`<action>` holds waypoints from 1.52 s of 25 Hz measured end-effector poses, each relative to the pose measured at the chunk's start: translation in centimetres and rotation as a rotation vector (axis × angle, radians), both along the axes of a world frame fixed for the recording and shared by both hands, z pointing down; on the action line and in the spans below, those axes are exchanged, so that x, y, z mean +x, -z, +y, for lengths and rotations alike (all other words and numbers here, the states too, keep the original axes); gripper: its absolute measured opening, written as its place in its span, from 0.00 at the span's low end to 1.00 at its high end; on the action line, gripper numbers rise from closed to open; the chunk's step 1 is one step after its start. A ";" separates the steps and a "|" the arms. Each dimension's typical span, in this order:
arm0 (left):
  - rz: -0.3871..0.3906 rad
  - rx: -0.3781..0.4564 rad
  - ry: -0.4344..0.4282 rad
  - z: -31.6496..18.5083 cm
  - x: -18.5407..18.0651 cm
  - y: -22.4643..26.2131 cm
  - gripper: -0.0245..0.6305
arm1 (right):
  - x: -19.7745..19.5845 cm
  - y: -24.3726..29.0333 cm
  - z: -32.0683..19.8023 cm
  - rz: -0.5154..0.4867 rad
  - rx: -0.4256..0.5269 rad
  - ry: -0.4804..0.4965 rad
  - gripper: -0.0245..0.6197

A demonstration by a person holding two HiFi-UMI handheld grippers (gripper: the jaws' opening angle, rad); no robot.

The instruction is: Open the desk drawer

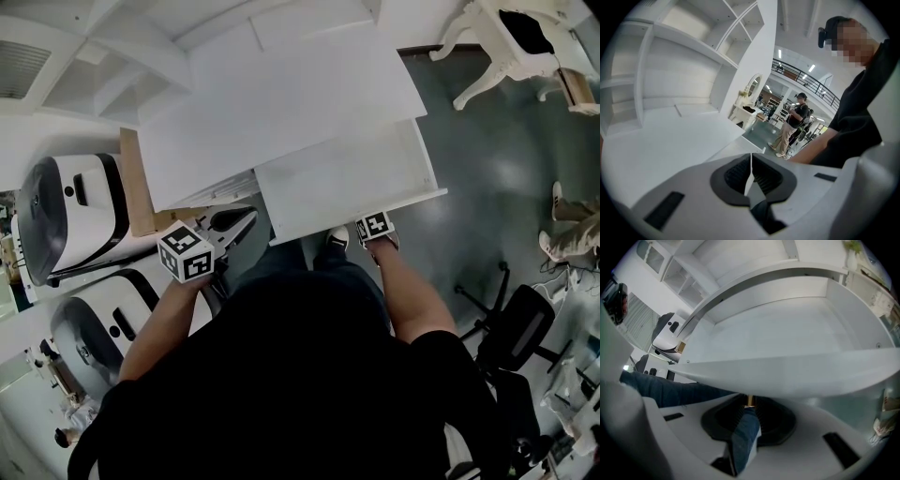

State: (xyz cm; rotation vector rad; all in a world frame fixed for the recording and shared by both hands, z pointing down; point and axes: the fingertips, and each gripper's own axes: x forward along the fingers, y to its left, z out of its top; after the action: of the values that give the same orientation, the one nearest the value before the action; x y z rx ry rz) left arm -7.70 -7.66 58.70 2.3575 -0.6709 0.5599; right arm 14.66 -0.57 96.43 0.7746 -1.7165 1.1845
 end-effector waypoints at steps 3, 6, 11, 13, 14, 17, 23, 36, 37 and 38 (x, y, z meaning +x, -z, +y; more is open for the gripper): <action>0.001 0.003 0.005 0.1 -0.3 0.0 0.06 | 0.2 0.1 0.0 -0.019 0.008 -0.026 0.15; 0.007 0.009 0.013 0.1 -0.5 0.1 0.06 | 0.6 0.4 0.3 -0.037 0.013 -0.055 0.17; 0.024 0.024 0.026 -0.2 -0.4 0.4 0.06 | 1.7 1.2 1.6 -0.028 0.020 -0.072 0.16; 0.033 0.034 0.027 -0.5 -0.2 0.7 0.06 | 2.3 1.9 1.6 -0.030 0.033 -0.092 0.16; 0.038 0.040 0.025 -0.5 -0.1 0.8 0.06 | 2.7 2.3 1.4 -0.034 0.046 -0.100 0.16; 0.051 0.052 0.022 -0.6 0.4 1.0 0.06 | 3.5 4.2 0.6 -0.054 0.107 -0.111 0.15; 0.074 0.072 0.017 -0.9 1.4 1.5 0.06 | 5.0 9.6 -1.9 -0.070 0.278 -0.109 0.10; 0.128 0.119 -0.017 -1.9 3.3 2.5 0.06 | 7.0 21.6 -6.6 -0.108 0.562 -0.212 0.07; 0.132 0.125 -0.014 -2.0 3.3 2.7 0.06 | 7.0 22.7 -7.1 -0.116 0.584 -0.220 0.06; 0.135 0.131 -0.012 -2.2 3.2 2.9 0.06 | 6.9 23.8 -7.6 -0.123 0.607 -0.227 0.06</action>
State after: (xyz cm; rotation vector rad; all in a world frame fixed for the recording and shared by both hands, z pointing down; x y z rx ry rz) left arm -4.51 -9.83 55.84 2.4964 -0.6500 0.3672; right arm 21.58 -8.21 72.65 1.3077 -2.1698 0.8621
